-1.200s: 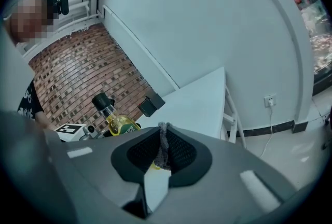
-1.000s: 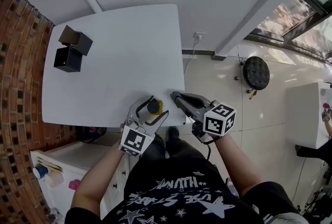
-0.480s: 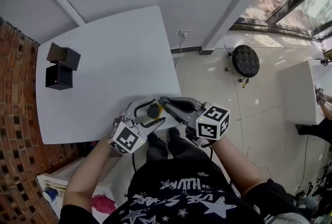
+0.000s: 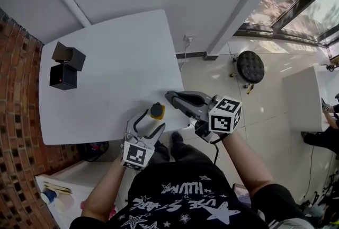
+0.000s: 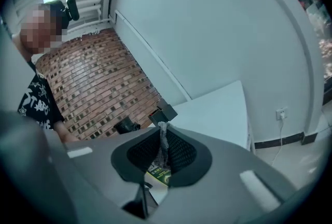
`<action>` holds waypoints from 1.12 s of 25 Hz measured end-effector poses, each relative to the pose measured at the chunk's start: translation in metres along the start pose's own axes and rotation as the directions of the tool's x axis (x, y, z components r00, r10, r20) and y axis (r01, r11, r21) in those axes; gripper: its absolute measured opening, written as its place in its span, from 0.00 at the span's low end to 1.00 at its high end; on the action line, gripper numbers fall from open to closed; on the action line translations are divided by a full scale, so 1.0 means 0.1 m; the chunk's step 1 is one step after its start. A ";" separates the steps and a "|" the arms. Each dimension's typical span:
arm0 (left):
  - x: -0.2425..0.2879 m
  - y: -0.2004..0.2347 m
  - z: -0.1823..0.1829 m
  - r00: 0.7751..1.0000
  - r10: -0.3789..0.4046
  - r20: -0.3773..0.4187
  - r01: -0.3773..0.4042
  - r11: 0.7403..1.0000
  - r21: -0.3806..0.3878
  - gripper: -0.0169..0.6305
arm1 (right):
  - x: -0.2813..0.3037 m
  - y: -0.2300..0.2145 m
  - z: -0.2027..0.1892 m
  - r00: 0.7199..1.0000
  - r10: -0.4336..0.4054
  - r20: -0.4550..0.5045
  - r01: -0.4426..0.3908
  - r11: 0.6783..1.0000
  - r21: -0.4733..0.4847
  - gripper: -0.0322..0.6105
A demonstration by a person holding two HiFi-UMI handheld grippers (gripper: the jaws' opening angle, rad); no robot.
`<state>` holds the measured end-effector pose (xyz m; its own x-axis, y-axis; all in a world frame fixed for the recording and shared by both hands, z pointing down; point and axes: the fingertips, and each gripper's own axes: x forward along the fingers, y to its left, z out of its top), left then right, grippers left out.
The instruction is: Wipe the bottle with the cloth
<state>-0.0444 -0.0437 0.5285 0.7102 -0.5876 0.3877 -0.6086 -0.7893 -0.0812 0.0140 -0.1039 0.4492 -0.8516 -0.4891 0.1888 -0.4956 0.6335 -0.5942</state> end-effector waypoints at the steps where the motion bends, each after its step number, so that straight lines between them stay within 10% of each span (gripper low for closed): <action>1: 0.00 -0.02 -0.01 1.000 0.027 -0.010 -0.027 1.000 -0.015 0.49 | 0.03 0.00 0.02 1.000 0.022 -0.012 -0.022 1.000 0.006 0.11; 12: 0.06 -0.07 0.08 0.986 0.164 -0.007 -0.164 0.980 -0.114 0.49 | 0.39 0.12 -0.11 0.946 0.264 -0.191 -0.266 0.964 0.014 0.11; 28: 0.01 0.12 0.08 0.971 0.237 -0.032 -0.239 0.962 -0.136 0.48 | 0.58 -0.28 -0.68 0.911 0.260 -0.321 -0.236 0.965 0.113 0.11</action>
<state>-0.0483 -0.0549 0.5209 0.5345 -0.7516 0.3865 -0.8029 -0.5944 -0.0457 -0.0336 -0.1090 0.5298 -0.9593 -0.0878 0.2684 -0.2580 0.6594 -0.7062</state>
